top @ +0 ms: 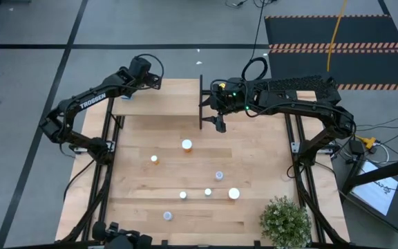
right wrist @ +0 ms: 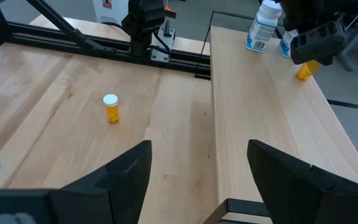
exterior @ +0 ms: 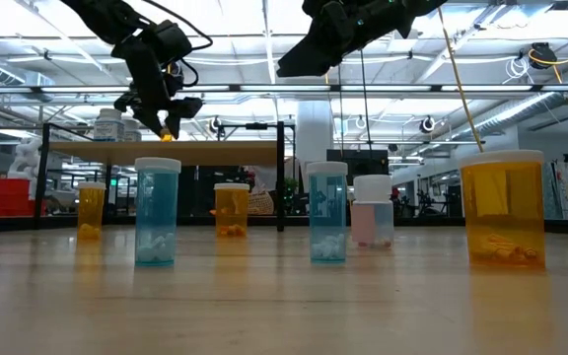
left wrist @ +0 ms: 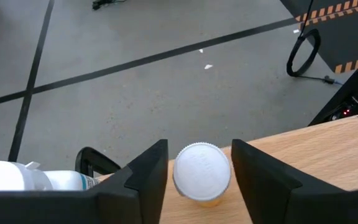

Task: Pick and place medicine bottles onto shelf by color
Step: Put the right small orange pill bottle on the shelf, then put the small orange pill bottle on the shelf aligned with the other small orange pill bottle

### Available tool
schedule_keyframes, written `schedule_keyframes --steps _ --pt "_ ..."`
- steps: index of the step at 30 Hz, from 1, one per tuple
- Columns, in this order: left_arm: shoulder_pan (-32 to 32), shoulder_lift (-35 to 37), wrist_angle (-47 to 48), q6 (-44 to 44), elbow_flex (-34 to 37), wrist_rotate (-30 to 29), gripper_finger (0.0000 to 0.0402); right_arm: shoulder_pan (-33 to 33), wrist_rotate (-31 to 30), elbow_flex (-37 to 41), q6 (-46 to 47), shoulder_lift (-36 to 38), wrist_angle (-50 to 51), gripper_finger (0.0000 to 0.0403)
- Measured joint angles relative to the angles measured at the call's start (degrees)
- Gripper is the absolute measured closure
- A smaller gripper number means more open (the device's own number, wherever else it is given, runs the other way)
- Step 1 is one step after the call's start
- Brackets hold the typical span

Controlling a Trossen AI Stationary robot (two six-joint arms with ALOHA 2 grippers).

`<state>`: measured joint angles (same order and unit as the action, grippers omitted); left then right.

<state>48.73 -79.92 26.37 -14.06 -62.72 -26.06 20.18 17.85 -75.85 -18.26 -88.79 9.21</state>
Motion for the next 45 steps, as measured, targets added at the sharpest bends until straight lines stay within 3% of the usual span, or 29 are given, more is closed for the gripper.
schedule_keyframes --steps 7,13,20,32,40,45 --pt "0.0 1.9 -0.9 0.9 -0.3 0.0 0.0182 0.0 0.0 0.0 0.0 0.0 0.0 0.0145" --pt "-0.5 7.6 -1.2 2.3 -0.4 -0.1 0.0177 0.0 0.0 0.0 0.0 0.0 0.0 0.0145" --pt "-6.9 16.6 -1.4 7.8 -0.4 -0.1 0.0176 0.0 0.0 0.0 1.0 0.0 -0.8 0.0145" --pt "-30.6 26.9 6.6 9.2 -0.5 0.6 0.0176 -2.6 0.0 0.0 7.1 0.0 0.5 0.0145" --pt "-49.1 25.6 12.3 2.5 -0.5 0.6 0.0176 -8.8 0.0 0.0 10.3 0.0 2.7 0.0145" --pt "-60.3 22.2 15.3 -3.8 -0.5 -4.8 0.0176 -13.8 -3.4 0.0 10.7 0.0 6.8 0.0145"
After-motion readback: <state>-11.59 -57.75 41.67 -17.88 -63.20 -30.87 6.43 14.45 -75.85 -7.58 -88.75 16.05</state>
